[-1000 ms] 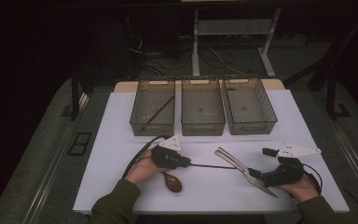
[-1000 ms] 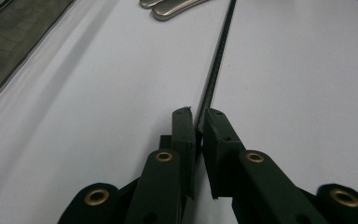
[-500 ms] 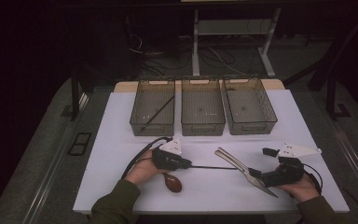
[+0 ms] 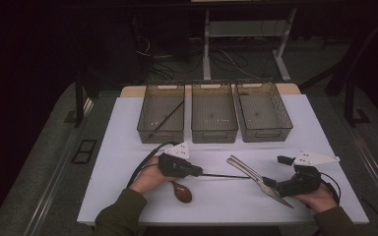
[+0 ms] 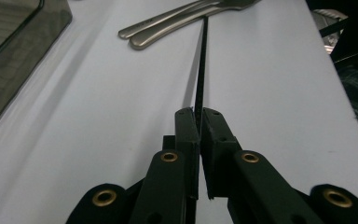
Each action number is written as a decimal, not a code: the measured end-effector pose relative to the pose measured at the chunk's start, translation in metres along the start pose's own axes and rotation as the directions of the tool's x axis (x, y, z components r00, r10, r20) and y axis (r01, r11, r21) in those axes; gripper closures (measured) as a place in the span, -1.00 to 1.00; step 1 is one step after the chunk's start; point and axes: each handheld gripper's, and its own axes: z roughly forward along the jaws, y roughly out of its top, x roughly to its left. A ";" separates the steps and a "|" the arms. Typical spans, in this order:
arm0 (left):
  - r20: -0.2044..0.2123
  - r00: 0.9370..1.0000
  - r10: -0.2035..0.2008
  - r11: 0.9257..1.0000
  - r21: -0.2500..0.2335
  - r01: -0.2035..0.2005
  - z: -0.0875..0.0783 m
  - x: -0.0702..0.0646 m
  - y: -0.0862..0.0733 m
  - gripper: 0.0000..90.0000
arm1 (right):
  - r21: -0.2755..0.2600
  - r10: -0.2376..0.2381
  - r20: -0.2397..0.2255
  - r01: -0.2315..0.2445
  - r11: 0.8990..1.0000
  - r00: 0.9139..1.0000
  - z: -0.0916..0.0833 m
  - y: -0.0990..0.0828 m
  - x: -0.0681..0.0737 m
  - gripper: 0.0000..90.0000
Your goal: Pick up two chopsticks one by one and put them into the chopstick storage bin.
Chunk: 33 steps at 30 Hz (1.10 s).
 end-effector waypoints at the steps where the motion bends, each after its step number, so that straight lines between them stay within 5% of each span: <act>1: 0.002 1.000 -0.005 1.000 -0.004 0.005 -0.001 -0.001 0.001 0.89 | 0.000 0.000 0.000 0.000 1.000 1.000 0.000 0.000 0.000 -0.98; 18: -0.002 1.000 -0.016 0.998 -0.053 0.016 -0.023 -0.008 0.009 0.90 | -0.002 0.001 0.004 -0.001 1.000 1.000 0.000 0.000 0.000 -0.98; 33: -0.069 0.997 -0.033 0.987 -0.157 0.022 -0.058 -0.006 0.013 0.90 | 0.000 0.003 0.003 -0.003 1.000 1.000 0.000 0.000 0.000 -0.98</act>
